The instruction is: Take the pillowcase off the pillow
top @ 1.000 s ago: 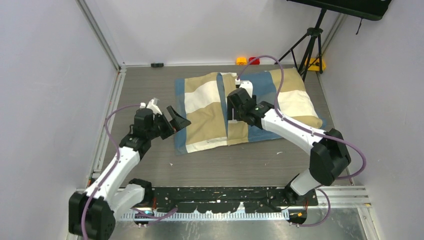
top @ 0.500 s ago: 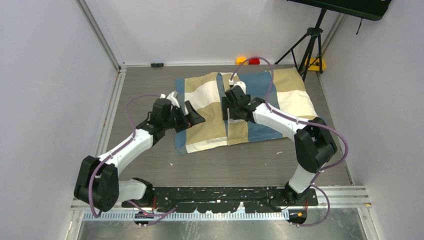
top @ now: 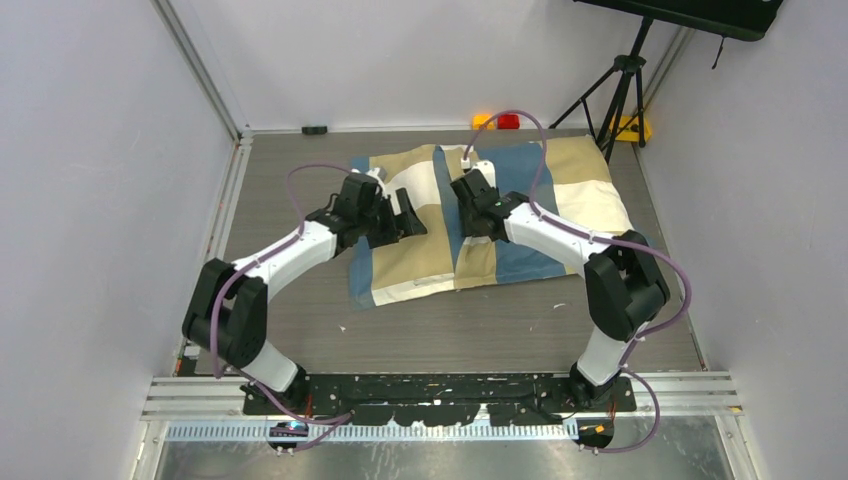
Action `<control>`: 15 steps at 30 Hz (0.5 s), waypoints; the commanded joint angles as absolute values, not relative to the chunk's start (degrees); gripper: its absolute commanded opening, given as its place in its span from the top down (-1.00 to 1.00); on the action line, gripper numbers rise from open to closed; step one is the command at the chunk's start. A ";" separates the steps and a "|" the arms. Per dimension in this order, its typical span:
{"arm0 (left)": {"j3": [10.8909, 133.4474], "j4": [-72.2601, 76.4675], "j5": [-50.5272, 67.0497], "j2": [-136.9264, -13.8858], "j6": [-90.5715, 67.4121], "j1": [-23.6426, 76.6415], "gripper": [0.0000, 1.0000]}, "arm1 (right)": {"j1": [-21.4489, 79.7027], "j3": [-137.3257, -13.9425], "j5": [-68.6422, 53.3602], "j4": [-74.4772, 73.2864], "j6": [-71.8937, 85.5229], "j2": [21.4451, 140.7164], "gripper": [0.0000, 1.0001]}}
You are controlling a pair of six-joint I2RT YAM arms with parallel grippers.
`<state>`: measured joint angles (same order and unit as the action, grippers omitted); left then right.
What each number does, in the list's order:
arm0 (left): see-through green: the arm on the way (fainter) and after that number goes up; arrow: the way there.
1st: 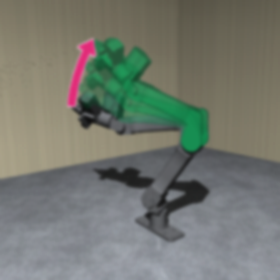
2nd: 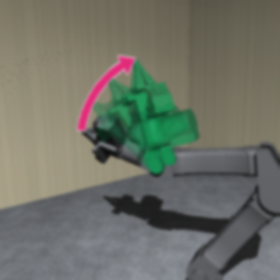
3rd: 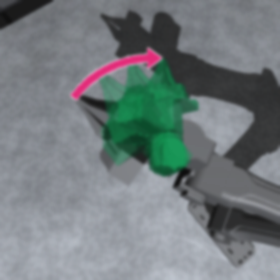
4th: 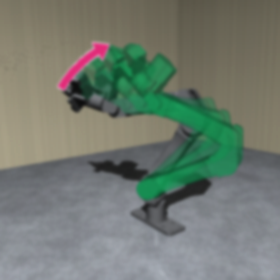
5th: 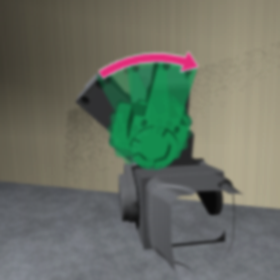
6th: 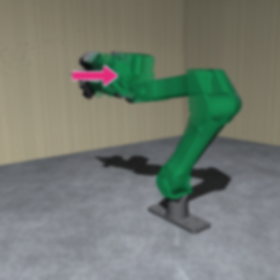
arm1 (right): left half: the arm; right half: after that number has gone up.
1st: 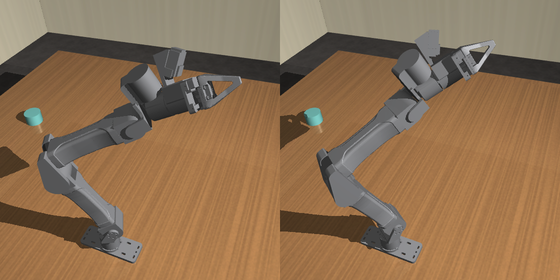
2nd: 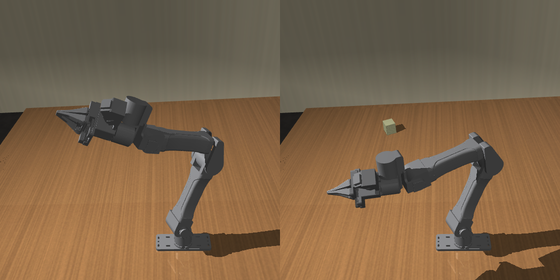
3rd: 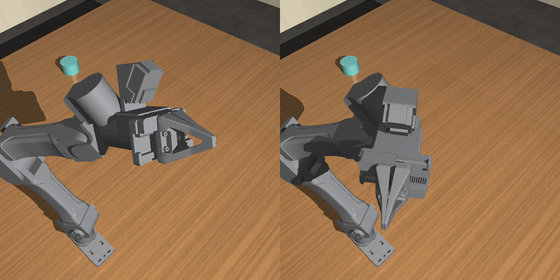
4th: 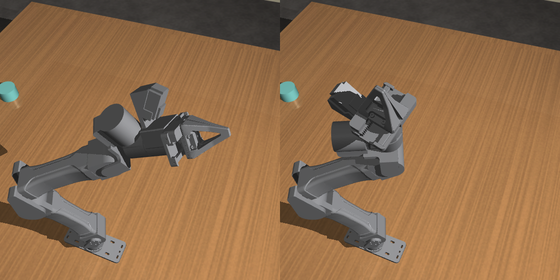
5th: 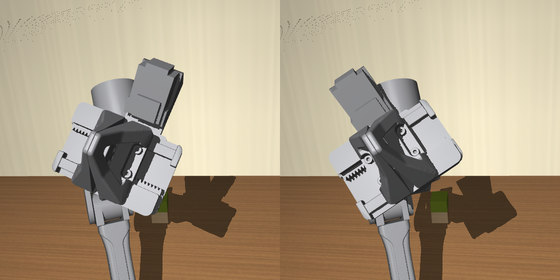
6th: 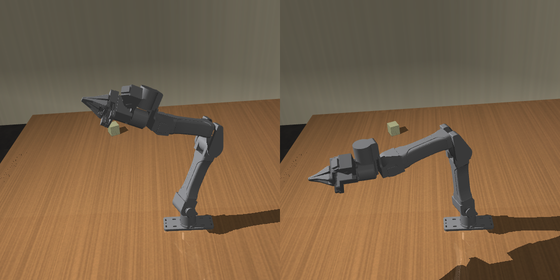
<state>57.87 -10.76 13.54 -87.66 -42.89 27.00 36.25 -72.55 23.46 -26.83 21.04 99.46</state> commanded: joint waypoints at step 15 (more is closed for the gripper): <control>74.27 -19.16 12.17 -103.05 -41.90 30.59 -0.14 | 34.58 -62.75 18.54 -17.77 21.14 87.47 0.64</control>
<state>71.85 -17.23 11.97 -100.82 -42.46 30.33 34.74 -63.66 20.64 -21.80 20.93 90.39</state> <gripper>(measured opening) 0.623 0.227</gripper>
